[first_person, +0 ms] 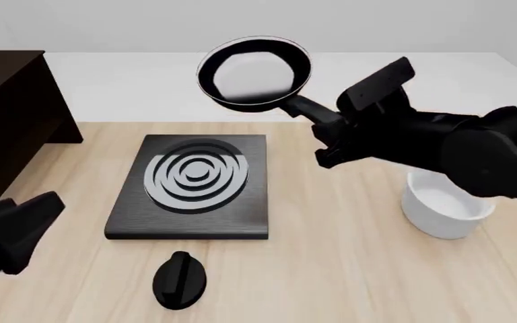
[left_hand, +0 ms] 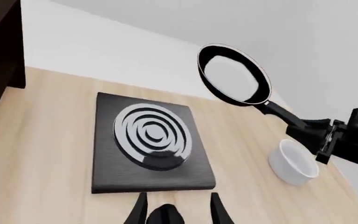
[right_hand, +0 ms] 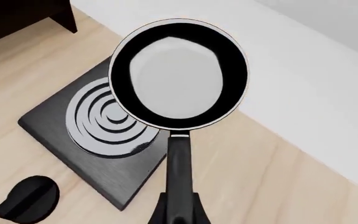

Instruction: Put the frying pan on the cabinet shelf.

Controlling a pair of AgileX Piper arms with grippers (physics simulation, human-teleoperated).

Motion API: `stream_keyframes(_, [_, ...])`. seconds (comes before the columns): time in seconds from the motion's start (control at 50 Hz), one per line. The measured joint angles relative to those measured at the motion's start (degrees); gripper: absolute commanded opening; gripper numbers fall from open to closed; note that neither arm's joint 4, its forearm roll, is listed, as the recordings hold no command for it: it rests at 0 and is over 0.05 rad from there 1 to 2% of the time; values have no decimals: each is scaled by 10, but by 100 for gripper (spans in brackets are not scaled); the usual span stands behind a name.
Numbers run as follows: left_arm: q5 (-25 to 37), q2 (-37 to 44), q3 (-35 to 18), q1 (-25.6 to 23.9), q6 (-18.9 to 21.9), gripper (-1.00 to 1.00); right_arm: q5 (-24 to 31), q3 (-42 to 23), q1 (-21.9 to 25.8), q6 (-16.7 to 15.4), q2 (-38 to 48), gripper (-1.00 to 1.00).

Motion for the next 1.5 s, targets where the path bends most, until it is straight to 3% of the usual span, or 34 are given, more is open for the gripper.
stream_keyframes(0.28, [3, -23, -10, -33, -100, 100, -25, -46, 64, 14, 49, -100])
stream_keyframes(0.7, [-35, -11, -7, -70, -198, 100, -41, -119, 138, 28, 114, -100])
stream_keyframes(1.1, [-136, 81, -25, -92, -269, 100, -35, -171, 184, 38, 159, -100])
stream_keyframes(1.5, [-210, 144, -24, -116, -312, 100, -42, -192, 204, 50, 179, -100])
